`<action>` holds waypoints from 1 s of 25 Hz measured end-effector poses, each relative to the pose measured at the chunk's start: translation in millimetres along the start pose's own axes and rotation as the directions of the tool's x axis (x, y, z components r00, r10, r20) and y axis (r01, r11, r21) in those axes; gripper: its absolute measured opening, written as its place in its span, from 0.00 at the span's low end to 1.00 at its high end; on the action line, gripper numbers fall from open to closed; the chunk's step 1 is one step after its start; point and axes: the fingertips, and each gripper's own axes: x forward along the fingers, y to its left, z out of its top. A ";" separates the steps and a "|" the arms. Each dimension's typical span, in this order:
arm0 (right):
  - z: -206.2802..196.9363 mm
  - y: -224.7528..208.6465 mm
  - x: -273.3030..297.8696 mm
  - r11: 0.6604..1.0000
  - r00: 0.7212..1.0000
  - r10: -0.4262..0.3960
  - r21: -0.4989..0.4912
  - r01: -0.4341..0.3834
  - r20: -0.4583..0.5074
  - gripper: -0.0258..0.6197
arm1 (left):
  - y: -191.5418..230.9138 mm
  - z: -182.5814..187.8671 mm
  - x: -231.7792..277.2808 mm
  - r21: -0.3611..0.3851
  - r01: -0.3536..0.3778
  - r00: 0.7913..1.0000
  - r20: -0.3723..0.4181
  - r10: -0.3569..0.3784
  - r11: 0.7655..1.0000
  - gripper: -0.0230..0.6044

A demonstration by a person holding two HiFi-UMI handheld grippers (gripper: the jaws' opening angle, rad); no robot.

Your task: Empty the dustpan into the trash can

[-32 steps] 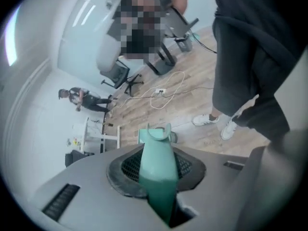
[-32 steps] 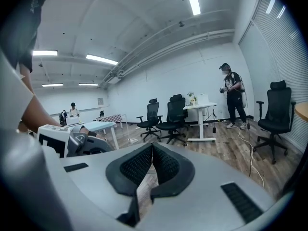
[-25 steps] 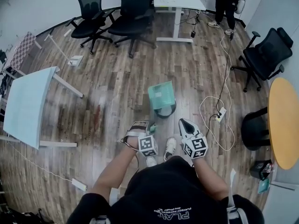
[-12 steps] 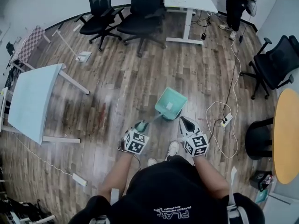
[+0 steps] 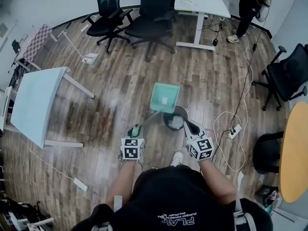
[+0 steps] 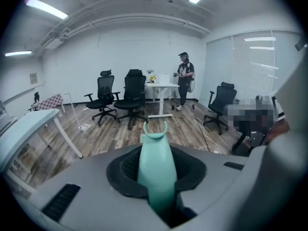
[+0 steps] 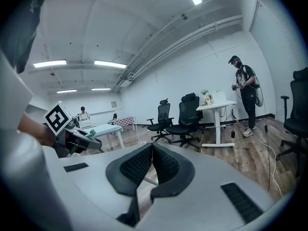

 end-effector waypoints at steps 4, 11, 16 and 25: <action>10.6 -11.8 10.9 1.000 1.000 0.009 0.007 -0.009 0.014 0.08 | 16.9 6.5 10.3 -0.008 -0.086 0.996 -0.013 0.086 0.996 0.19; 18.0 -19.7 42.1 1.000 1.000 0.011 -0.002 -0.011 0.019 0.08 | 57.8 7.8 30.4 -0.093 -0.179 0.983 -0.055 0.174 0.980 0.19; 10.5 -8.4 66.2 1.000 1.000 0.026 0.002 -0.026 -0.008 0.08 | 76.4 -1.8 48.3 -0.090 -0.178 0.980 -0.103 0.168 0.980 0.19; -11.9 13.1 110.4 0.998 0.995 0.044 -0.039 -0.048 -0.086 0.08 | 98.8 -40.7 91.8 -0.066 -0.133 0.968 -0.223 0.115 0.989 0.19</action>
